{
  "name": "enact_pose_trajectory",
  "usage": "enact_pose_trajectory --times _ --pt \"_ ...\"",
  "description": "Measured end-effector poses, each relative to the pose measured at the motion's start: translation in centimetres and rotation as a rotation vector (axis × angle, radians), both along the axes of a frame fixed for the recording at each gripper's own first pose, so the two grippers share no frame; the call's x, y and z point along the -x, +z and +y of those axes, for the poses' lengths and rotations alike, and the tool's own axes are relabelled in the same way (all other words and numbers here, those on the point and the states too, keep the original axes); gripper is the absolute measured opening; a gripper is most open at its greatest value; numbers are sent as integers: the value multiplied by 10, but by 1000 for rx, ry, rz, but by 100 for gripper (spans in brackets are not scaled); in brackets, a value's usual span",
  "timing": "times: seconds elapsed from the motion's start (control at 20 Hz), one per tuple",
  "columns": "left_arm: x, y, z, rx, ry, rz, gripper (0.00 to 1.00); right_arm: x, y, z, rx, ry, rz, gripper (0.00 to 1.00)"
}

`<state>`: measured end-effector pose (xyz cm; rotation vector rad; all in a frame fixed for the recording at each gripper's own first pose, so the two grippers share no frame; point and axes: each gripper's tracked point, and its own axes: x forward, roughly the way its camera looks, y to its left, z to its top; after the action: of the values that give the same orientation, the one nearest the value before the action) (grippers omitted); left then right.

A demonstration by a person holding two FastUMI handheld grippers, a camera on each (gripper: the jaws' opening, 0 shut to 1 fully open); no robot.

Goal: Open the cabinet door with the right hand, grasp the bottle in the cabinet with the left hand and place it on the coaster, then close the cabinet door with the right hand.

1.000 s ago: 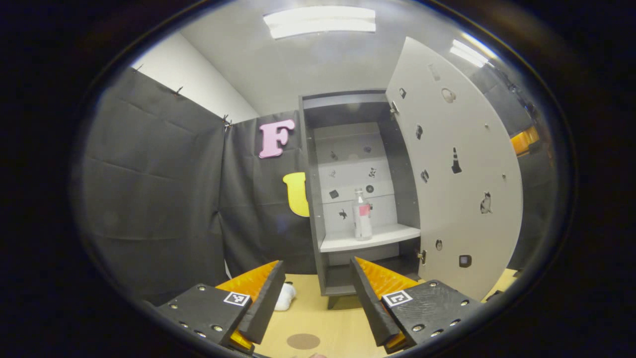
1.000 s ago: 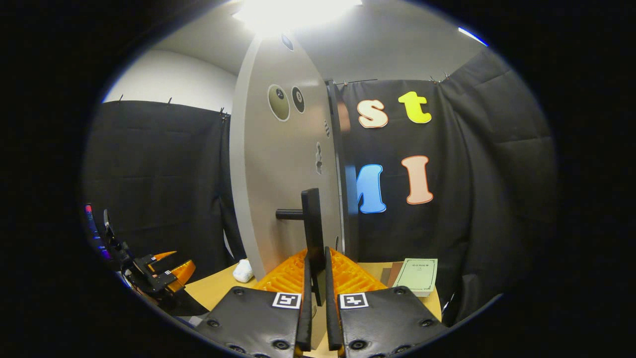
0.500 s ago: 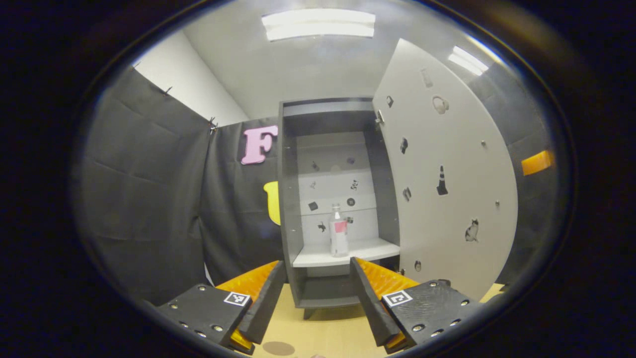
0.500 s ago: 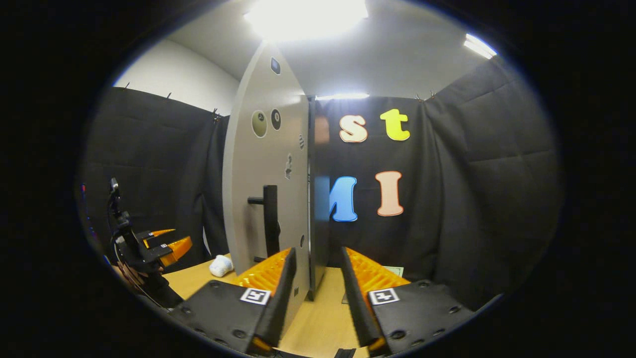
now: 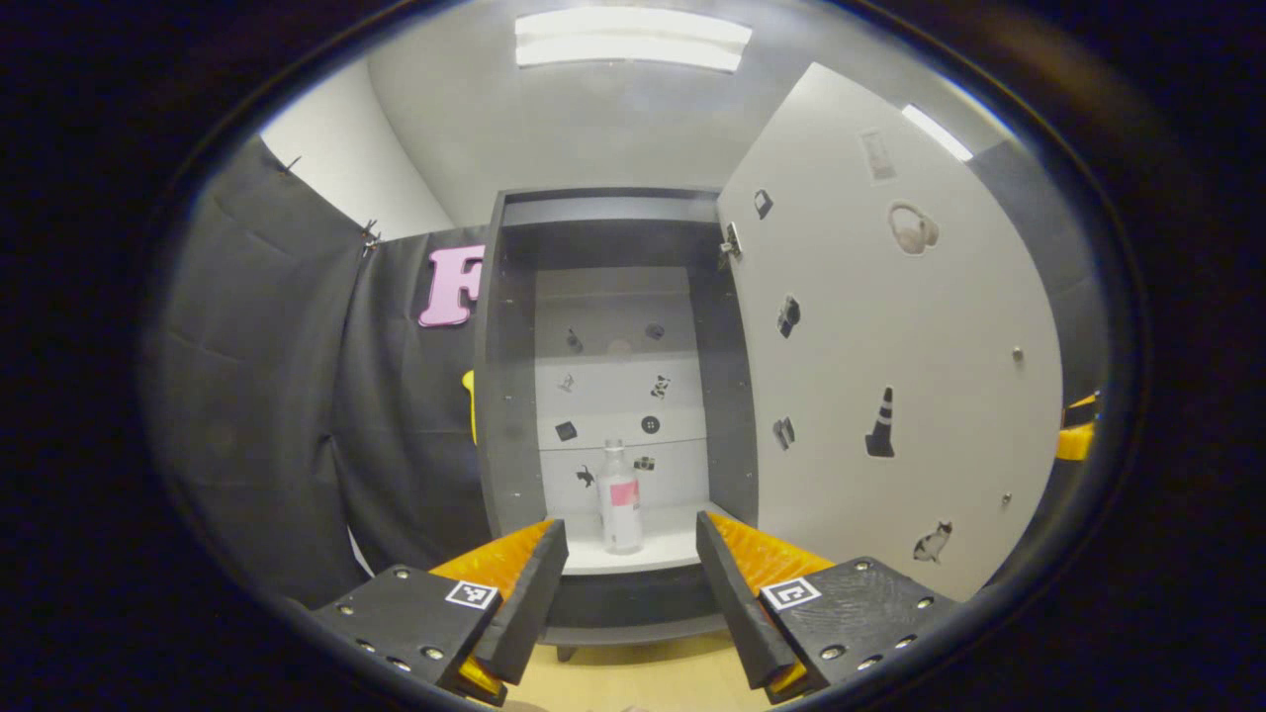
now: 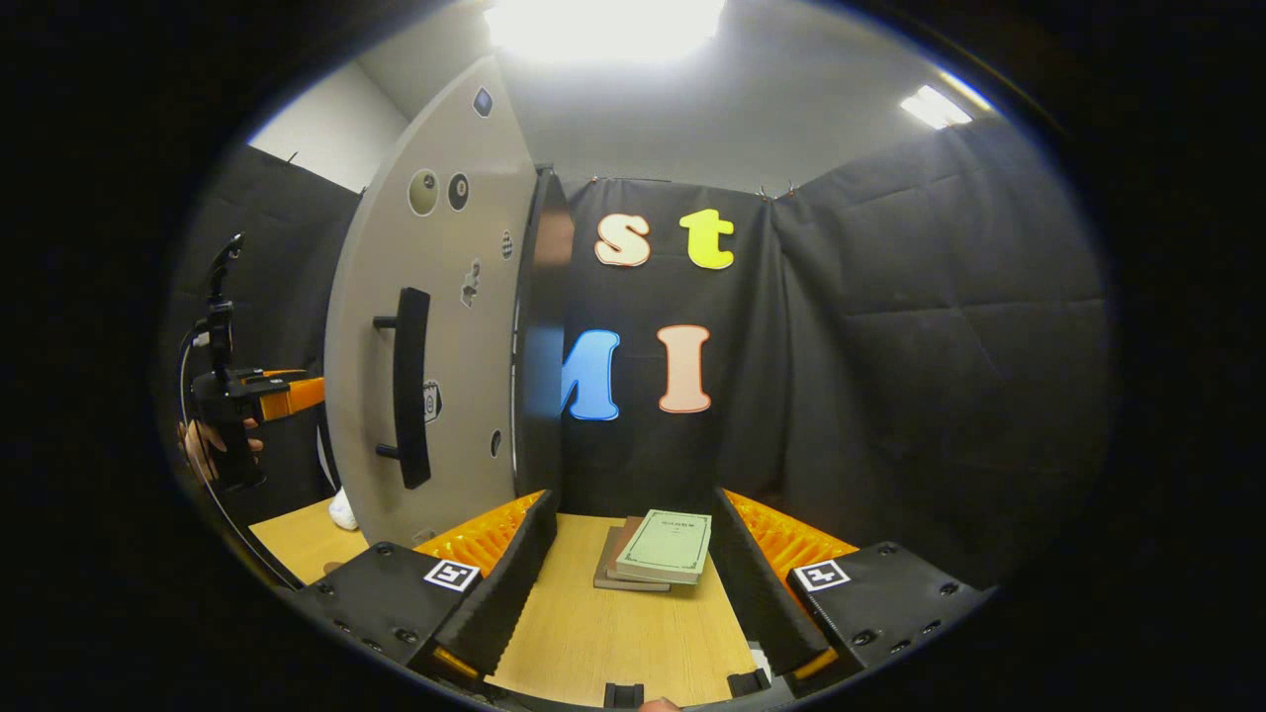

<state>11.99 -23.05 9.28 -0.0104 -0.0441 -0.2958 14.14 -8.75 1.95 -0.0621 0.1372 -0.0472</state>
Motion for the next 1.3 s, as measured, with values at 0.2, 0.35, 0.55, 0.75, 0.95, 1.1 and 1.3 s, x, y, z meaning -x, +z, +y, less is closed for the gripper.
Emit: enact_pose_trajectory --times 0.2,0.35,0.55,0.75,0.95,1.1,1.3 --pt "-61 0 -12 4 -45 14 80 5 -11 -23 7 -116 35 99" --pt "-108 -9 -27 19 -81 31 80 3 -11 -33 19 -182 41 99" --pt "-162 -29 -46 28 -122 55 80 0 -14 -38 4 -263 40 99" --pt "-207 -48 -57 18 -147 66 80 -6 -18 -41 16 -329 53 99" --pt "-243 -72 -61 22 -158 103 80 -13 -21 -41 26 -377 57 99" --pt "-266 -87 -65 7 -160 124 79 -20 -28 -38 18 -399 68 100" --pt "-287 -103 -65 -21 -151 137 79 -23 -35 -35 25 -412 88 100"
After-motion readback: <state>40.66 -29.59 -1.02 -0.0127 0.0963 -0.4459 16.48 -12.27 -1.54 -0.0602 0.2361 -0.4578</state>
